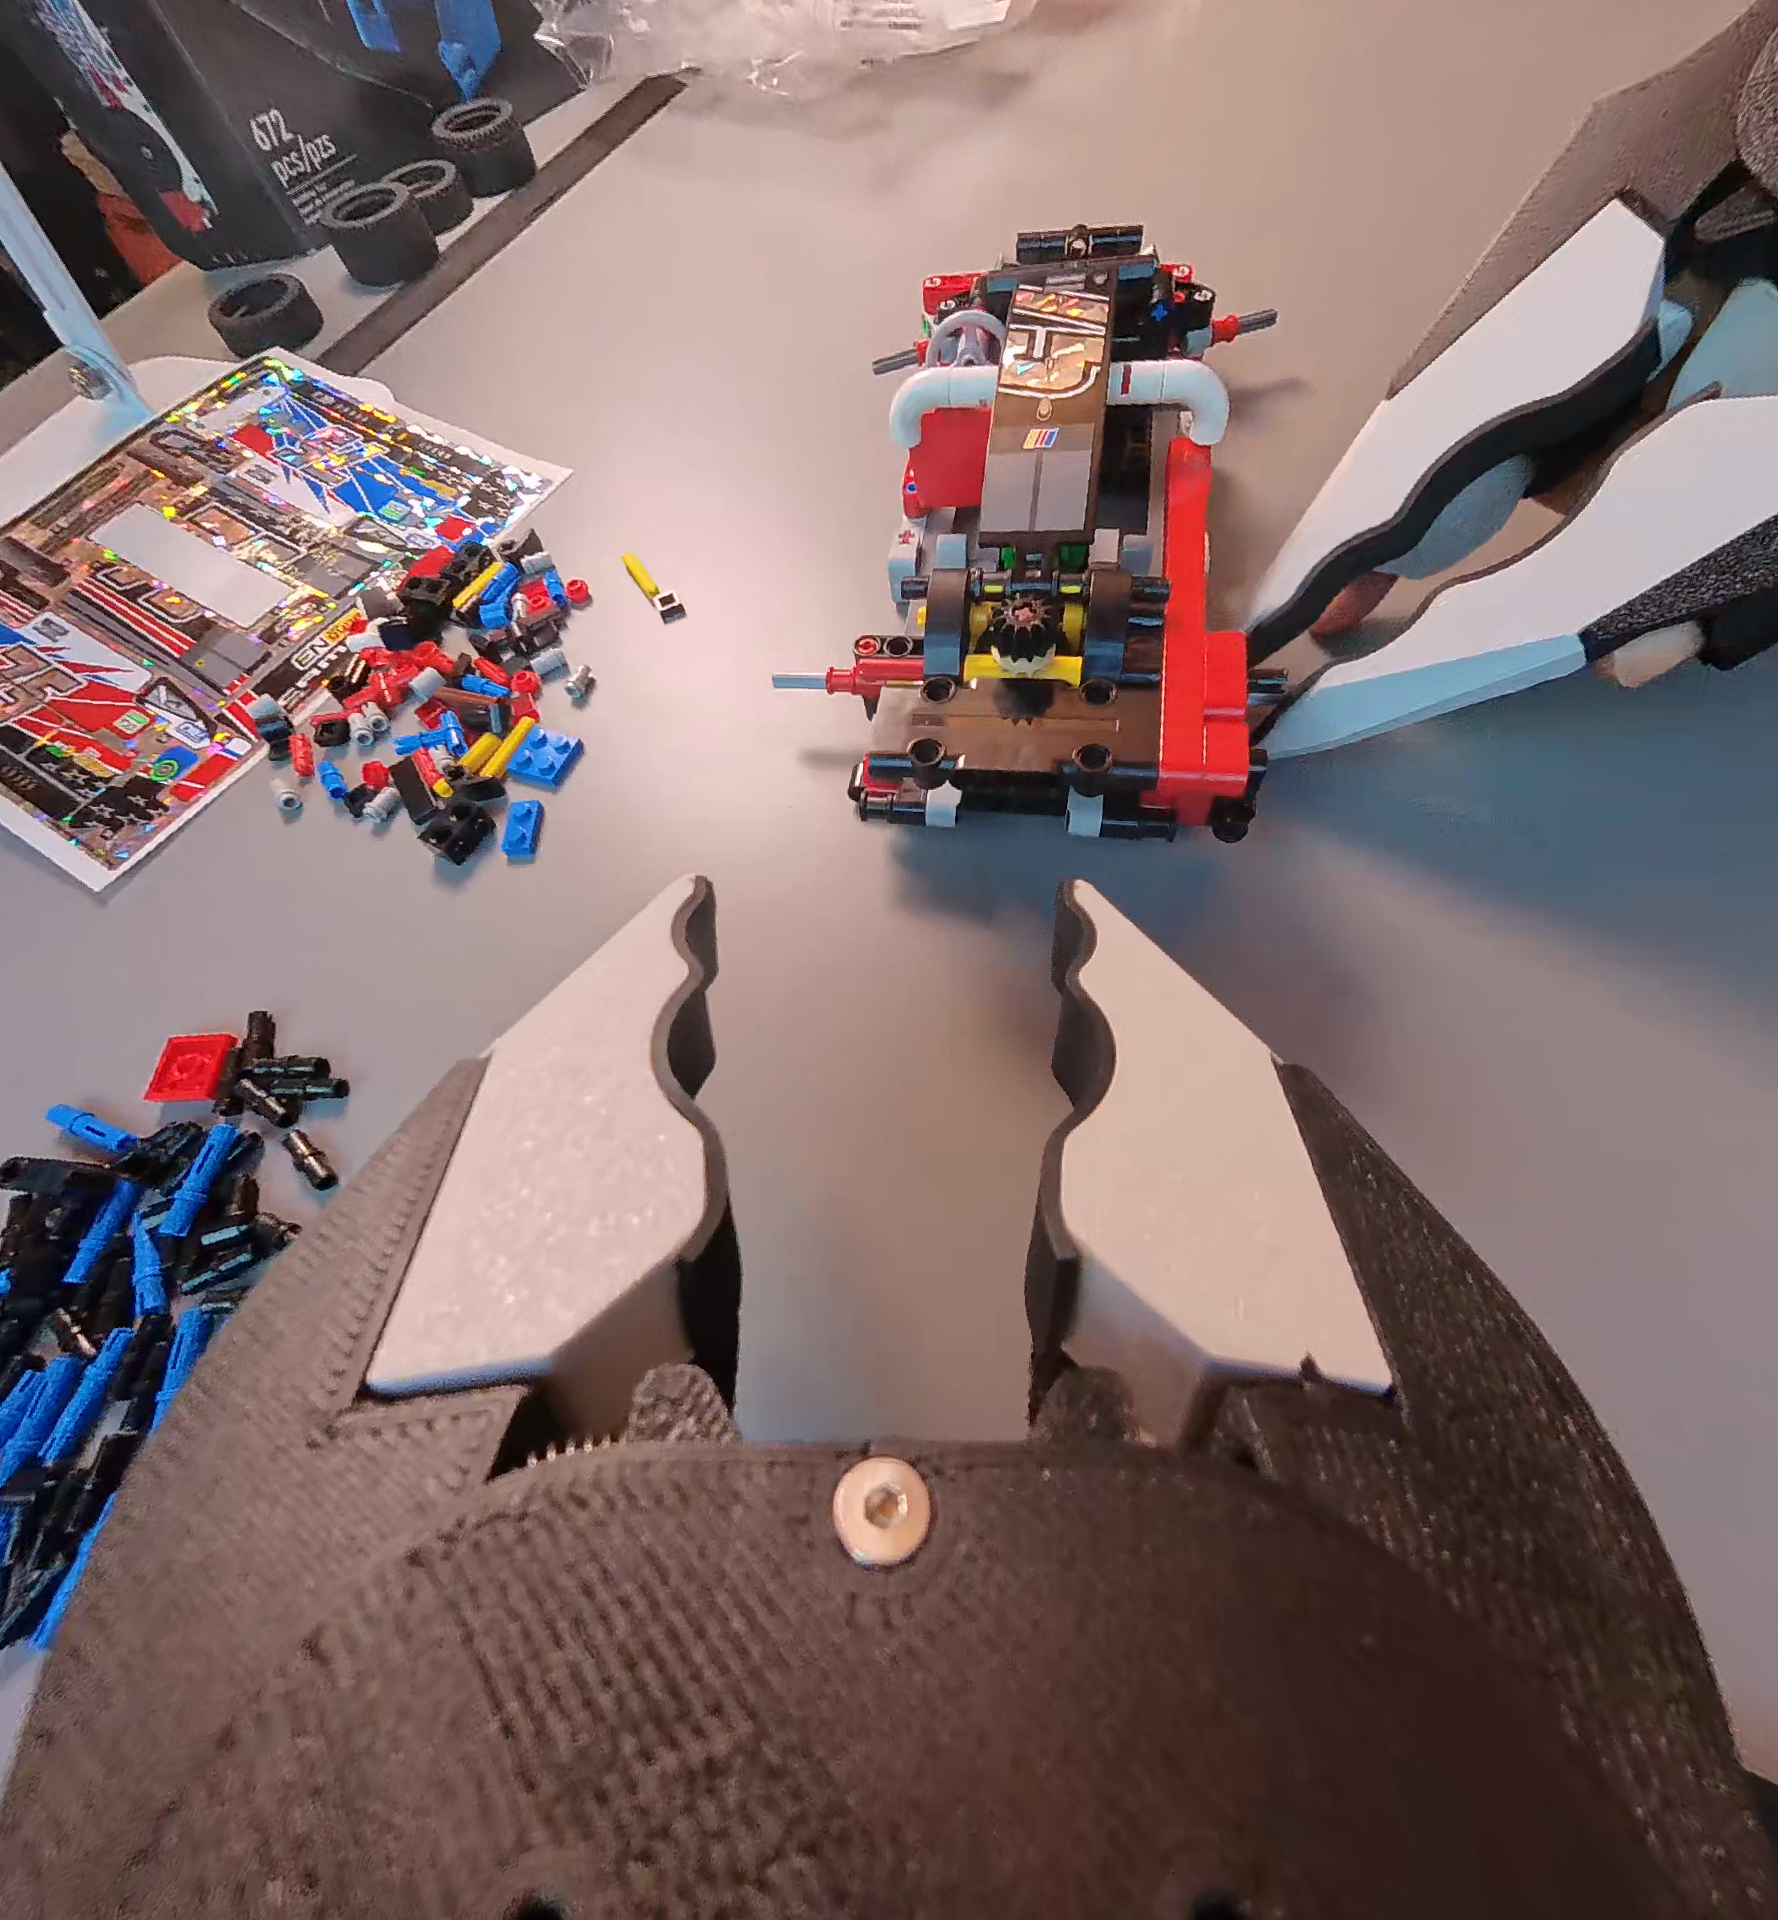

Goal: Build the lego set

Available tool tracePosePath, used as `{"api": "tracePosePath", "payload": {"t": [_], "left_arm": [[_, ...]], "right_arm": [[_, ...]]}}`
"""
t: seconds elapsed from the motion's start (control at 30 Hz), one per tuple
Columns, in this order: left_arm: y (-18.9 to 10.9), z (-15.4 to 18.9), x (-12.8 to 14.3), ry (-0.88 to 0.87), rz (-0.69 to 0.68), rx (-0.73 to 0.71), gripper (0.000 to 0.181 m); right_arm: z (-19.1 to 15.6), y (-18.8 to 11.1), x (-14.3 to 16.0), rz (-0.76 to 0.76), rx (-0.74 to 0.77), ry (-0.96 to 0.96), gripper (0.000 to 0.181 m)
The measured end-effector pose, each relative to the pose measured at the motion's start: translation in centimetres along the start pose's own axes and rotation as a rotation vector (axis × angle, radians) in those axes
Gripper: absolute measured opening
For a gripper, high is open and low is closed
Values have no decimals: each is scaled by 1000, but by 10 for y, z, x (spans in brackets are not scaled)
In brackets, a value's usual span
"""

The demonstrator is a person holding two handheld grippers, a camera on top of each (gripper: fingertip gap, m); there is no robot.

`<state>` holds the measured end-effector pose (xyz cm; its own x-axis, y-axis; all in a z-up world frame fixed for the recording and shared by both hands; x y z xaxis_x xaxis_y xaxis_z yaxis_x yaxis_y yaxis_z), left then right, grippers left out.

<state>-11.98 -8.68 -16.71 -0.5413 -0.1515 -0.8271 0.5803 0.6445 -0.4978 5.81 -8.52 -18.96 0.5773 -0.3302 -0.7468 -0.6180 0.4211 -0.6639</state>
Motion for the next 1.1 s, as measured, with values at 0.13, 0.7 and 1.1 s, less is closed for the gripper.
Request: {"api": "tracePosePath", "payload": {"t": [0.13,0.7,1.1], "left_arm": [[4,1,3,0,-15,5,63],[8,5,-5,40,60,-48,69],[40,-5,-36,233,117,-264,71]], "right_arm": [[8,-1,1,7,-7,-50,8],[38,-21,-69,159,-68,181,3],[34,-31,-99,222,-133,219,3]]}}
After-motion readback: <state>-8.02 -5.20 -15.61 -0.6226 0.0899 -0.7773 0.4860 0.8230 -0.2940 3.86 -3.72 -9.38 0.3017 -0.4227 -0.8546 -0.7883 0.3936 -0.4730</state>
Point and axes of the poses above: each gripper's, where its closed fingertips meet, y out along the fingers, x out of its underside, z = x × y across the jaws, the point moved 7 cm from there along -y, back along the fingers, and after that the axes turned 10 degrees about y, right-handed, at the moved point
